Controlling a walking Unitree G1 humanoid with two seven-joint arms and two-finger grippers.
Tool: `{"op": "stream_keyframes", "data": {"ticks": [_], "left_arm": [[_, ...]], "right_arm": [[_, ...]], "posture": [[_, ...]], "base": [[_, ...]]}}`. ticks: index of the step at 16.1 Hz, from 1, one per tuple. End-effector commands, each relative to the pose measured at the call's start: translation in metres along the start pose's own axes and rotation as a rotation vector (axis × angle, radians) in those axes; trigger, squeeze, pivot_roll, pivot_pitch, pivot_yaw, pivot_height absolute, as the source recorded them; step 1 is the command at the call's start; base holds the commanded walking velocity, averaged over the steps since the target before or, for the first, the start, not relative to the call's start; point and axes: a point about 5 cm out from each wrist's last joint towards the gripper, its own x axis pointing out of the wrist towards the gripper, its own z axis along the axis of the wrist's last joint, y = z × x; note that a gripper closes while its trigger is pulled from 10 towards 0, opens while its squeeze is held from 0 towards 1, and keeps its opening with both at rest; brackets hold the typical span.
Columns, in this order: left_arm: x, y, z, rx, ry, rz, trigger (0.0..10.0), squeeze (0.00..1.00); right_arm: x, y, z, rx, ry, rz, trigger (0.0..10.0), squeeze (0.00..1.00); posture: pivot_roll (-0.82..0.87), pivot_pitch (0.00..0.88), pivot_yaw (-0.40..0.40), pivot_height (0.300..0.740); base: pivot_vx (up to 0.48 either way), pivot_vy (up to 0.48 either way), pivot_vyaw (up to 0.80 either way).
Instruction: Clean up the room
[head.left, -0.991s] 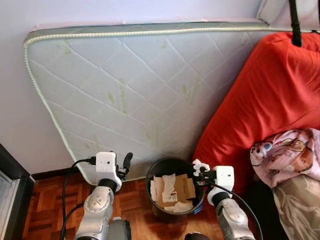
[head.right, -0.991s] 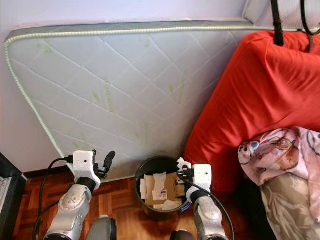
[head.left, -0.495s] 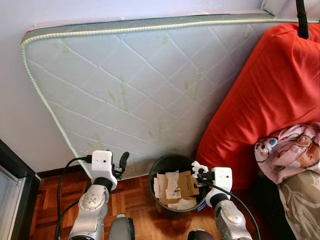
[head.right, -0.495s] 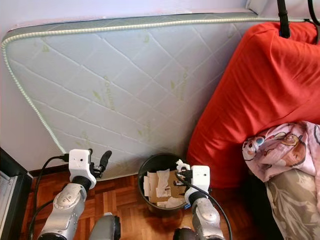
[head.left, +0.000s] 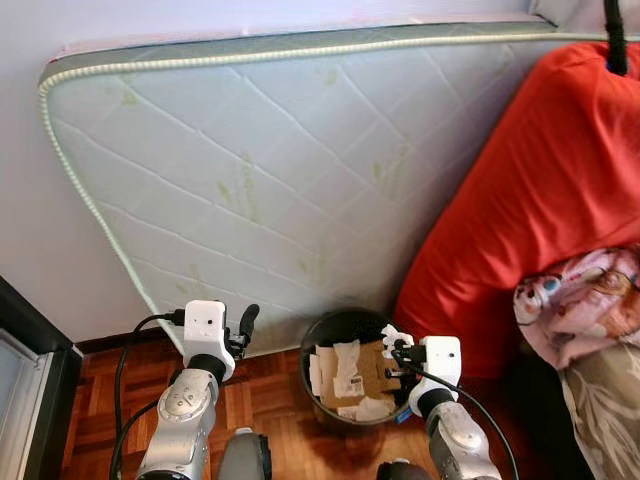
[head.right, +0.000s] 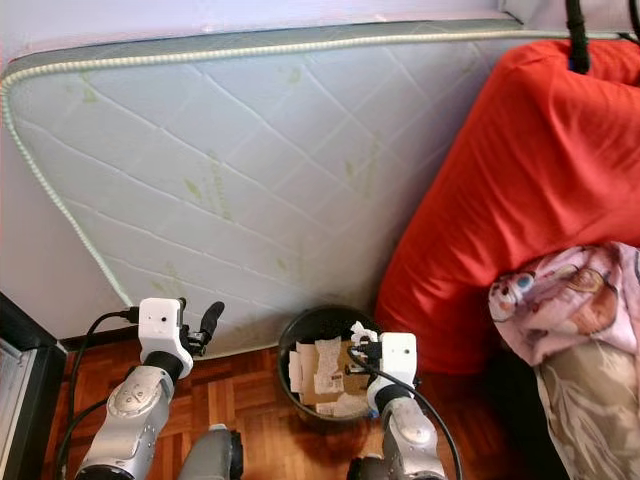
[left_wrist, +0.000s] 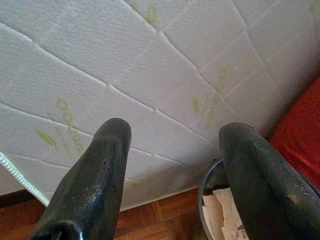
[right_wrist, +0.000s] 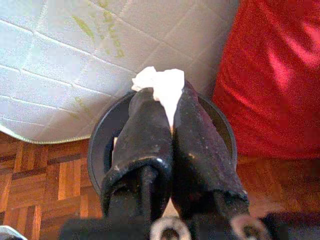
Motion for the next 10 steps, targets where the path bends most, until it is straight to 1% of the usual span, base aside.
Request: {"op": "stream_keyframes", "data": {"ticks": [1, 7, 10], "left_arm": [[-0.0007, 0.0017, -0.0001, 0.004, 0.011, -0.004, 10.0, 0.0], [-0.0005, 0.0008, -0.0003, 0.006, 0.01, -0.009, 10.0, 0.0], [-0.0006, -0.0001, 0.0009, 0.005, 0.002, -0.014, 10.0, 0.0]], "right_arm": [[0.0014, 0.0022, 0.0004, -0.006, 0.006, 0.005, 10.0, 0.0], [0.0029, 0.0018, 0.0025, -0.008, 0.004, 0.009, 10.0, 0.0], [0.0042, 0.0049, 0.0025, -0.012, 0.014, 0.032, 10.0, 0.0]], "posture": [[0.05, 0.097, -0.033, 0.647], [0.05, 0.081, -0.03, 0.647], [0.05, 0.08, -0.032, 0.647]], "base": [[0.289, 0.0, 0.0], [0.296, 0.0, 0.0], [0.0, 0.0, 0.0]]}}
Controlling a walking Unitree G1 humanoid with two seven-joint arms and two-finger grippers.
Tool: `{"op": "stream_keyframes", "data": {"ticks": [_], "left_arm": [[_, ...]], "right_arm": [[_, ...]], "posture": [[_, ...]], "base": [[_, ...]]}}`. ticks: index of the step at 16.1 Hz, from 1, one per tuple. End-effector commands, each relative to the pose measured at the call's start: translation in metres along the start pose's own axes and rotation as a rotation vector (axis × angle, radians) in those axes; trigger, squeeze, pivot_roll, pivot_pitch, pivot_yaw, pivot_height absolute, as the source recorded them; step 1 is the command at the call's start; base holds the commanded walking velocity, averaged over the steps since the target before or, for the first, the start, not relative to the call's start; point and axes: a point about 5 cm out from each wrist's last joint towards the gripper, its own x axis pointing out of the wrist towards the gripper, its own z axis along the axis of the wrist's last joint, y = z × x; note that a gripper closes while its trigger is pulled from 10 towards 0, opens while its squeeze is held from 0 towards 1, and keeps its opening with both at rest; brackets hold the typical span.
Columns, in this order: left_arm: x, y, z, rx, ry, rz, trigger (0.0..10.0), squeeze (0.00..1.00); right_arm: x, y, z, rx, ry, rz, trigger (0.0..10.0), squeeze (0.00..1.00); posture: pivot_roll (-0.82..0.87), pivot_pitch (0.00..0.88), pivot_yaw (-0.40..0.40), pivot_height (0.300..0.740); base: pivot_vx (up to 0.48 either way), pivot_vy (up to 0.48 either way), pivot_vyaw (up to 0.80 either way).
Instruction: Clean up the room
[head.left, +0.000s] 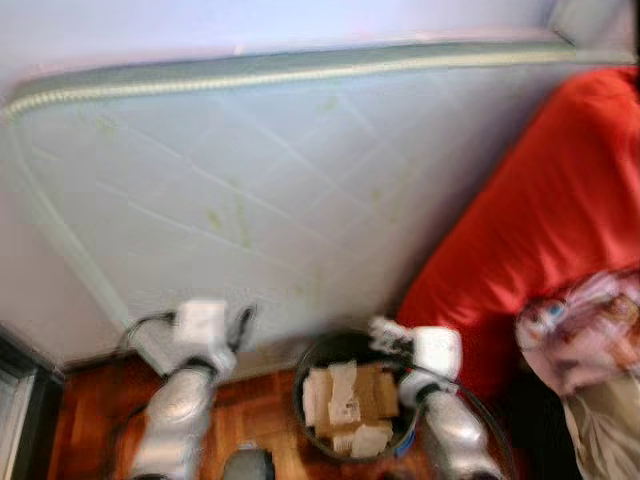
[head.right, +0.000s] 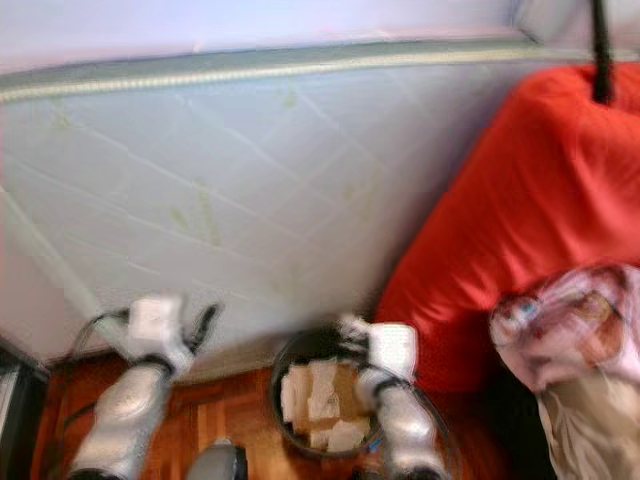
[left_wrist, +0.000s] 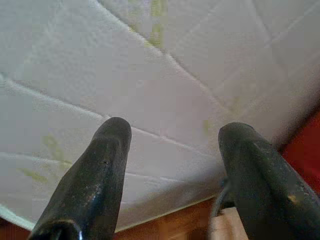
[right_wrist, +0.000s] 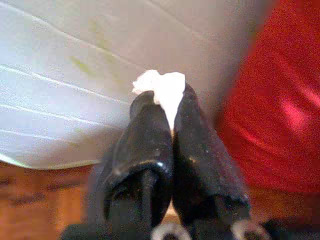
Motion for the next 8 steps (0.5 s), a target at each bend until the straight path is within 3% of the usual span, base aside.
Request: {"op": "stream_keyframes", "data": {"ticks": [1, 8], "left_arm": [[0.002, -0.012, 0.002, -0.018, -0.008, -0.042, 10.0, 0.0], [0.0, -0.009, 0.008, 0.026, -0.019, -0.07, 10.0, 0.0]], "right_arm": [[-0.005, -0.011, -0.009, -0.01, 0.061, -0.017, 10.0, 0.0], [0.008, -0.011, -0.006, -0.009, 0.203, -0.001, 10.0, 0.0]], "posture": [[0.05, 0.087, -0.033, 0.647], [0.11, 0.176, -0.07, 0.647]], "base": [[0.0, 0.0, 0.0], [0.0, 0.0, 0.0]]}}
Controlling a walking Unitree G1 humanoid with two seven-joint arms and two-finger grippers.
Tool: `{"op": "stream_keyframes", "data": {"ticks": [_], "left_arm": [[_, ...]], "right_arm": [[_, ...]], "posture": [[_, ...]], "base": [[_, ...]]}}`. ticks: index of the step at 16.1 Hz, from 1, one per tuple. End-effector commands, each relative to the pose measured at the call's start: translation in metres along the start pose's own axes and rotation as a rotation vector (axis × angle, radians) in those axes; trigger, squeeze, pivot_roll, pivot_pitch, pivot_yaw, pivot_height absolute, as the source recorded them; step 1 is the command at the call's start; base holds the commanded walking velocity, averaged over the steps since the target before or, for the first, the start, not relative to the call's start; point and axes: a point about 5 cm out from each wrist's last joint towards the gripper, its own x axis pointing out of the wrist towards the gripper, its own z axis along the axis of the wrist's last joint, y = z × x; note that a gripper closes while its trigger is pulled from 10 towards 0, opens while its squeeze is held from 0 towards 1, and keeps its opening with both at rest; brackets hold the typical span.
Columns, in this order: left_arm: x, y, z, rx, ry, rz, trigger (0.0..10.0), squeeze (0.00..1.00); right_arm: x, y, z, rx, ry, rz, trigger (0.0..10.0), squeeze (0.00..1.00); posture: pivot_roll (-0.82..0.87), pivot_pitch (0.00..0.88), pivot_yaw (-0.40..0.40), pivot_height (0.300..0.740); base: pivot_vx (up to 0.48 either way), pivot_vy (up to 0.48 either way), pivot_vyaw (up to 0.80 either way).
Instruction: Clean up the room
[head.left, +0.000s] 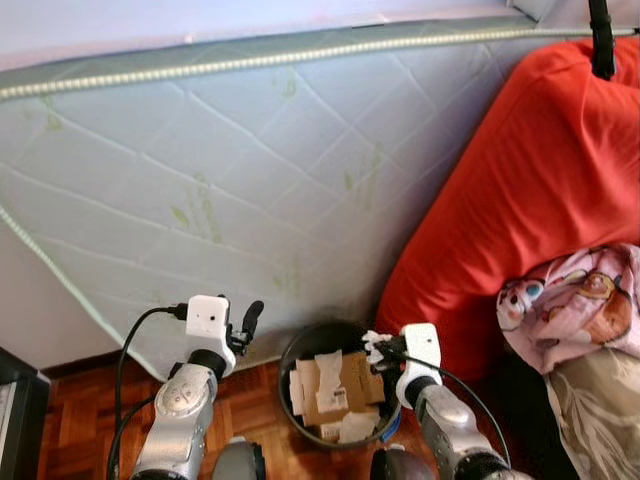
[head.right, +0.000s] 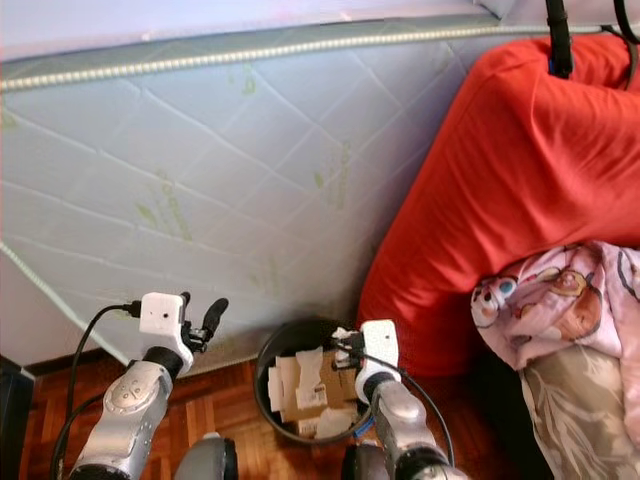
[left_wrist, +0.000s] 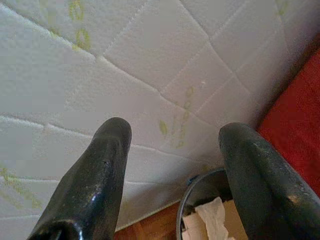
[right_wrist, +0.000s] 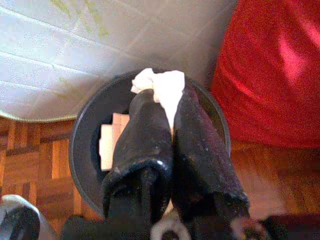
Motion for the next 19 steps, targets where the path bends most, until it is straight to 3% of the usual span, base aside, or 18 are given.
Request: {"op": "stream_keyframes", "data": {"ticks": [1, 8, 11, 14, 18, 19], "left_arm": [[-0.004, 0.002, 0.002, 0.012, 0.005, 0.001, 10.0, 0.0], [-0.018, -0.01, 0.014, 0.0, -0.019, -0.004, 10.0, 0.0], [-0.033, -0.012, 0.015, -0.014, -0.007, 0.023, 10.0, 0.0], [-0.043, -0.015, 0.016, -0.024, 0.004, 0.045, 10.0, 0.0], [-0.048, -0.022, 0.019, -0.038, 0.009, 0.05, 10.0, 0.0], [-0.048, -0.025, 0.02, -0.046, 0.012, 0.051, 10.0, 0.0]], "right_arm": [[0.002, -0.002, 0.001, 0.012, 0.03, -0.013, 10.0, 0.0], [0.017, 0.0, 0.04, -0.045, 0.019, -0.013, 10.0, 0.0], [0.025, 0.021, 0.058, -0.063, -0.01, 0.053, 10.0, 0.0], [0.028, 0.034, 0.063, -0.063, -0.023, 0.093, 10.0, 0.0], [0.028, 0.033, 0.063, -0.077, -0.022, 0.085, 10.0, 0.01], [0.028, 0.033, 0.064, -0.091, -0.02, 0.108, 10.0, 1.0]], "posture": [[0.12, 0.196, -0.077, 0.647], [0.17, 0.303, -0.102, 0.647], [0.21, 0.351, -0.116, 0.647], [0.22, 0.382, -0.125, 0.647], [0.21, 0.404, -0.135, 0.647], [0.21, 0.409, -0.138, 0.647]], "base": [[0.0, 0.0, 0.0], [0.0, 0.0, 0.0], [0.0, 0.0, 0.0], [0.0, 0.0, 0.0], [0.0, 0.0, 0.0], [0.0, 0.0, 0.0]]}}
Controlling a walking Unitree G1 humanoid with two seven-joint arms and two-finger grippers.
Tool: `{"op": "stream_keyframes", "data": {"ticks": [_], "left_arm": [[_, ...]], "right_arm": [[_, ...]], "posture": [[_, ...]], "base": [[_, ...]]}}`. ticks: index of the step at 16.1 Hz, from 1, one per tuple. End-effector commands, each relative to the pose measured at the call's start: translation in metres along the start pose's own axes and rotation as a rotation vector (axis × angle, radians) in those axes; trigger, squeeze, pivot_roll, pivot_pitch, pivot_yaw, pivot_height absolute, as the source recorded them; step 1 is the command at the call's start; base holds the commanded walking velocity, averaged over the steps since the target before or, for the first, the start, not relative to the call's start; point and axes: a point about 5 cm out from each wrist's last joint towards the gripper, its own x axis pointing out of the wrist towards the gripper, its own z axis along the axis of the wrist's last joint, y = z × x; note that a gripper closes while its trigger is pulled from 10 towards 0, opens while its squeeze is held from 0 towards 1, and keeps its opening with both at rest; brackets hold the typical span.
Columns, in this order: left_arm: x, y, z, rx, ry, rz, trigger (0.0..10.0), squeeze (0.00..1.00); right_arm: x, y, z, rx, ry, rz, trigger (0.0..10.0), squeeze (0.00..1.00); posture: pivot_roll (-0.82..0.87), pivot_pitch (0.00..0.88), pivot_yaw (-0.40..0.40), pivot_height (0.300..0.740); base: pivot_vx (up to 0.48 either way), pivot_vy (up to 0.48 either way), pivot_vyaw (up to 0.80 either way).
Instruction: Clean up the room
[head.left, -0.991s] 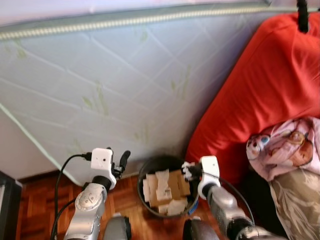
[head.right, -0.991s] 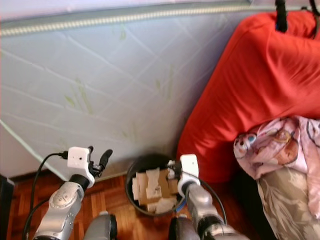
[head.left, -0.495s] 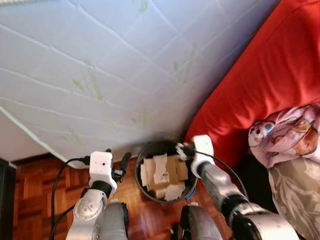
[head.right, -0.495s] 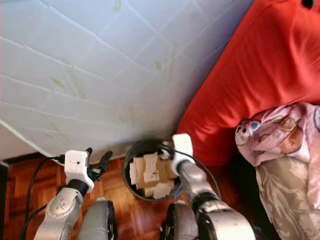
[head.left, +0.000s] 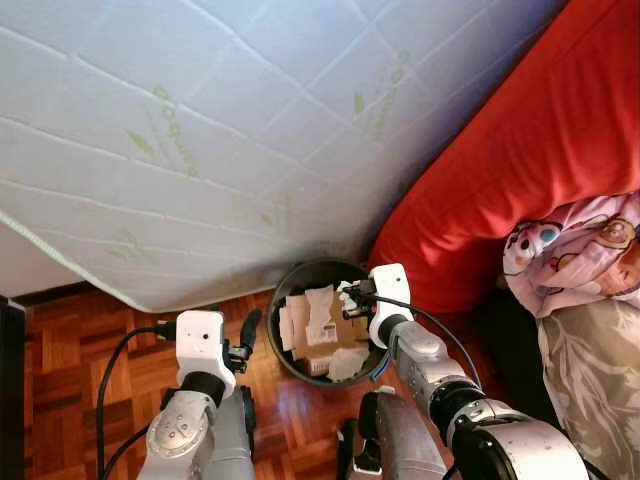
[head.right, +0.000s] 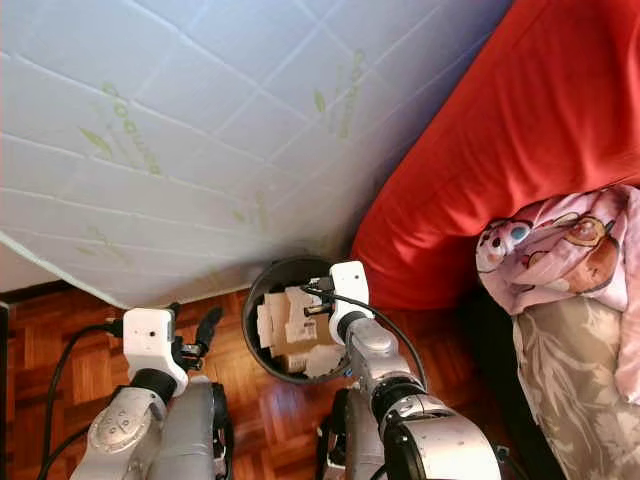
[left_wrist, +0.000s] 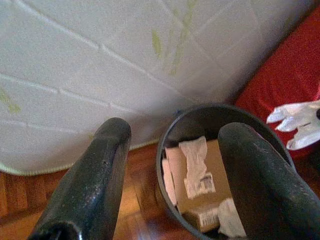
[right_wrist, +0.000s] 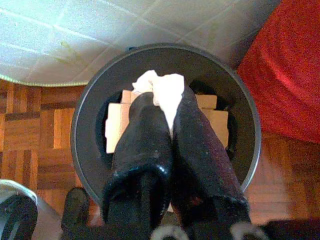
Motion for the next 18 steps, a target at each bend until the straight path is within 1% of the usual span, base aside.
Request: {"op": "stream_keyframes", "data": {"ticks": [1, 3, 7, 9, 11, 14, 17, 18], "left_arm": [[-0.004, -0.005, -0.004, -0.001, 0.029, -0.005, 10.0, 0.0], [-0.004, -0.006, -0.004, -0.007, 0.033, -0.004, 10.0, 0.0], [-0.003, -0.007, -0.003, -0.012, 0.035, 0.002, 10.0, 0.0], [-0.003, -0.007, -0.004, -0.012, 0.039, 0.001, 10.0, 0.0], [-0.004, -0.007, -0.004, -0.012, 0.043, -0.001, 10.0, 0.0], [-0.003, -0.007, -0.005, -0.01, 0.044, -0.003, 10.0, 0.0], [-0.002, -0.007, -0.005, -0.007, 0.045, -0.008, 10.0, 0.0], [-0.001, -0.006, -0.006, -0.006, 0.048, -0.007, 10.0, 0.0]], "right_arm": [[-0.003, -0.001, -0.011, -0.01, 0.044, 0.014, 10.0, 1.0], [-0.001, 0.0, -0.006, -0.041, 0.042, 0.034, 10.0, 1.0], [0.002, 0.004, 0.006, -0.048, 0.02, 0.068, 10.0, 1.0], [0.001, -0.001, 0.008, -0.065, 0.017, 0.087, 10.0, 1.0], [-0.004, -0.014, 0.004, -0.101, 0.025, 0.109, 10.0, 1.0], [-0.008, -0.024, 0.002, -0.098, 0.023, 0.111, 10.0, 1.0], [-0.004, -0.013, 0.005, -0.106, 0.021, 0.123, 10.0, 1.0], [-0.004, -0.018, 0.009, -0.091, 0.005, 0.095, 10.0, 1.0]], "posture": [[0.21, 0.41, -0.141, 0.647], [0.2, 0.409, -0.146, 0.647], [0.2, 0.404, -0.151, 0.647], [0.21, 0.402, -0.151, 0.647], [0.21, 0.397, -0.148, 0.647], [0.21, 0.394, -0.146, 0.647], [0.21, 0.386, -0.141, 0.647], [0.2, 0.376, -0.135, 0.647]], "base": [[0.0, 0.0, 0.0], [0.0, 0.0, 0.0], [0.0, 0.0, 0.0], [0.0, 0.0, 0.0], [0.0, 0.0, 0.0], [0.0, 0.0, 0.0], [0.0, 0.0, 0.0], [0.0, 0.0, 0.0]]}}
